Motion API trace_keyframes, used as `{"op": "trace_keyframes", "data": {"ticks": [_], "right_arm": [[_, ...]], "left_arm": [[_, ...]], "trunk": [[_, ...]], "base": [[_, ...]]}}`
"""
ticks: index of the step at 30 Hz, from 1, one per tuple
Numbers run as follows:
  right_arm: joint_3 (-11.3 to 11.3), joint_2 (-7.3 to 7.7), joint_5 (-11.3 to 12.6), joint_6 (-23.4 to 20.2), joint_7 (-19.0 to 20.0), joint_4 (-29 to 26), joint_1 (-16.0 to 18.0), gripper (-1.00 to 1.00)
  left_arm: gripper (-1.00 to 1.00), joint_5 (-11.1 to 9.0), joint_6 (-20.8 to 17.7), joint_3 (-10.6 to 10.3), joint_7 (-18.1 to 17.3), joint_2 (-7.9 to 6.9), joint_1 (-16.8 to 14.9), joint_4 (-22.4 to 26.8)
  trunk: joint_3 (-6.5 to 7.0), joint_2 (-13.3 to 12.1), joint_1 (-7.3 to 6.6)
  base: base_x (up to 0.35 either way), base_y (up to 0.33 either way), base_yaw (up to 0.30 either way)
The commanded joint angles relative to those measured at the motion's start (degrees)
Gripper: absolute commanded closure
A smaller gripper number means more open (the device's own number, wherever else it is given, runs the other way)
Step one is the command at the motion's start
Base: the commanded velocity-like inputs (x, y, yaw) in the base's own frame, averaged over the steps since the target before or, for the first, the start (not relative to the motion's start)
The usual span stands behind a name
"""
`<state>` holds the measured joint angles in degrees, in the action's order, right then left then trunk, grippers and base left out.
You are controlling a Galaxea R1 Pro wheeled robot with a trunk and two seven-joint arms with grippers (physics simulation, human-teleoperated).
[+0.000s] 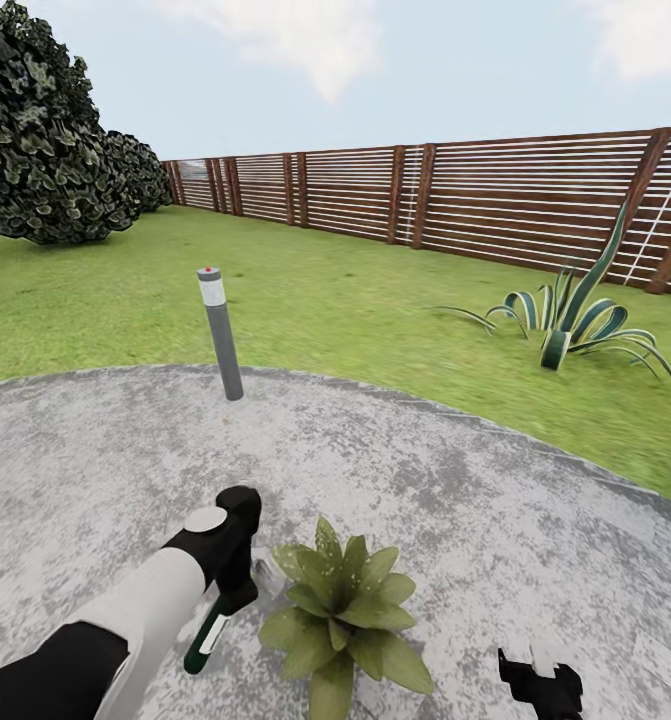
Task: Pick up the pesticide atomizer in the garden and spray insectifuge to fully cover both potted plants in the garden.
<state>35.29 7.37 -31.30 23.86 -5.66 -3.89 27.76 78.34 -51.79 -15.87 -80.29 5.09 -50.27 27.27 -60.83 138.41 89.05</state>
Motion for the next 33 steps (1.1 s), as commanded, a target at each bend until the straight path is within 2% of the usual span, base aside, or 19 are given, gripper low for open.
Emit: {"op": "trace_keyframes", "data": {"ticks": [1,4,6,10,12,19,20,21,24,27,30,33], "right_arm": [[0.31,0.01,-0.61,0.21,-0.32,0.11,0.04,-1.0],[0.31,0.01,-0.61,0.21,-0.32,0.11,0.04,-1.0],[0.31,0.01,-0.61,0.22,-0.32,0.11,0.03,-1.0],[0.31,0.01,-0.61,0.22,-0.32,0.11,0.04,-1.0],[0.31,0.01,-0.61,0.22,-0.32,0.11,0.02,-1.0],[0.31,0.01,-0.61,0.22,-0.32,0.11,0.03,-1.0],[0.31,0.01,-0.61,0.21,-0.32,0.11,0.02,-1.0],[0.31,0.01,-0.61,0.2,-0.32,0.11,0.05,-1.0],[0.31,0.01,-0.61,0.22,-0.32,0.11,0.04,-1.0],[0.31,0.01,-0.61,0.22,-0.32,0.11,0.03,-1.0],[0.31,0.01,-0.61,0.22,-0.32,0.11,0.03,-1.0],[0.31,0.01,-0.61,0.22,-0.32,0.11,0.02,-1.0]], "left_arm": [[1.0,0.42,-0.6,-0.16,-0.63,-0.14,0.11,0.35],[1.0,0.36,-0.71,0.02,-0.65,0.34,-0.5,0.78],[1.0,0.35,-0.85,0.04,-0.66,1.16,-1.33,0.97],[1.0,0.4,-0.94,0.05,-0.95,1.81,-5.54,0.96],[1.0,0.54,-0.68,-0.01,-0.85,1.73,-6.38,0.9],[1.0,0.74,-0.35,-0.3,-0.66,0.93,-5.08,-0.1],[1.0,0.71,-0.34,-0.3,-0.64,0.6,-5.0,-0.19],[1.0,0.61,-0.27,-0.38,-0.6,-0.39,-4.12,-0.39],[1.0,0.48,-0.17,-0.43,-0.57,-0.8,-2.27,-0.53],[1.0,0.15,-0.05,-0.22,-0.57,-0.25,-1.26,-0.55],[1.0,-0.07,1.84,-0.13,-0.5,0.34,0.22,-0.48],[1.0,-0.81,2.57,0.01,-0.49,1.84,0.68,-0.45]], "trunk": [[-0.05,0.02,-0.01],[-0.05,0.02,-0.01],[-0.05,0.02,-0.01],[-0.05,0.02,-0.01],[-0.05,0.02,-0.01],[-0.05,0.02,-0.01],[-0.05,0.02,-0.01],[-0.05,0.02,-0.01],[-0.05,0.02,-0.01],[-0.05,0.02,-0.01],[-0.05,0.02,-0.01],[-0.05,0.02,-0.01]], "base": [[0.0,0.0,0.0],[0.0,0.0,0.0],[0.0,0.0,0.0],[0.0,0.0,0.0],[0.0,0.0,0.0],[0.0,0.0,0.0],[0.0,0.0,0.0],[0.0,0.0,0.0],[0.0,0.0,0.0],[0.0,0.0,0.0],[0.0,0.0,0.0],[0.0,0.0,0.0]]}}
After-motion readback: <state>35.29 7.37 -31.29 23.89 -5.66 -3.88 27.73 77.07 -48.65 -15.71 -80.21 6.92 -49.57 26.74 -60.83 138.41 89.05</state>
